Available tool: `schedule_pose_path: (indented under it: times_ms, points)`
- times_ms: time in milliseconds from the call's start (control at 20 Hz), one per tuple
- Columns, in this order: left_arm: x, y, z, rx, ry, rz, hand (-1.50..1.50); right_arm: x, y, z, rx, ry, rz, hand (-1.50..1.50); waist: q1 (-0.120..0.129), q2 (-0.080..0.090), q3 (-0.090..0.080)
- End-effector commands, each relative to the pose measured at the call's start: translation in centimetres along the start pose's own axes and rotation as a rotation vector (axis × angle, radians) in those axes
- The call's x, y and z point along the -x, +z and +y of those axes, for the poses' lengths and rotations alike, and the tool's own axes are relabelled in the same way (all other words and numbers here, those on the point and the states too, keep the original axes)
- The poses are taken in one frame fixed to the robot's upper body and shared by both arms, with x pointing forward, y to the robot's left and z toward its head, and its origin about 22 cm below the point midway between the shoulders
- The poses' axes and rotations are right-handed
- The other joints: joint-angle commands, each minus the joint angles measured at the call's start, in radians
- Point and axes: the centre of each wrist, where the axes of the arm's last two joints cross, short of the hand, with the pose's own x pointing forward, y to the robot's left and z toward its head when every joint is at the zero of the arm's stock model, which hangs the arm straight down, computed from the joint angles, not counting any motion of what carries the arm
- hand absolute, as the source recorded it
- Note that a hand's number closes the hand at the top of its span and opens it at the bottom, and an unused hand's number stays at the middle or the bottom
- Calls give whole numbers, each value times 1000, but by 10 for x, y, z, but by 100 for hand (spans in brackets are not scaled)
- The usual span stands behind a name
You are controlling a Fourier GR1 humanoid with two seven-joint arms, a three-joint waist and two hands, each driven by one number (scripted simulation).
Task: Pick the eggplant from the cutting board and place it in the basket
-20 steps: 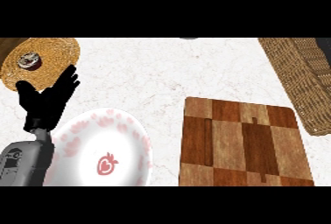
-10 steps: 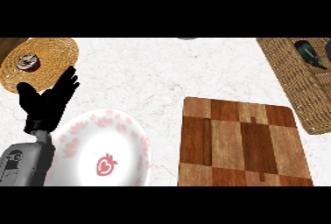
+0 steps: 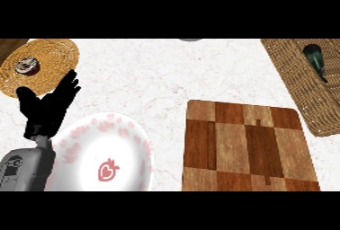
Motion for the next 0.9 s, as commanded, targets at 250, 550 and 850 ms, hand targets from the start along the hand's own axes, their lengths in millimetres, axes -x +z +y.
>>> schedule_pose_path:
  times_ms: [250, 550, 850]
  points:
    - [15, 11, 12, -45, 6, 42, 0, 6, -18, -13, 159, -347, 270, -150, -62, -32, -2]
    - [33, 17, 31, -112, 12, 76, 0, 14, 47, -8, 14, -322, 297, -150, -115, -53, -5]
    - [31, 24, 40, -143, 16, 84, 0, 45, 88, -18, -92, -278, 276, -150, -147, -67, -4]
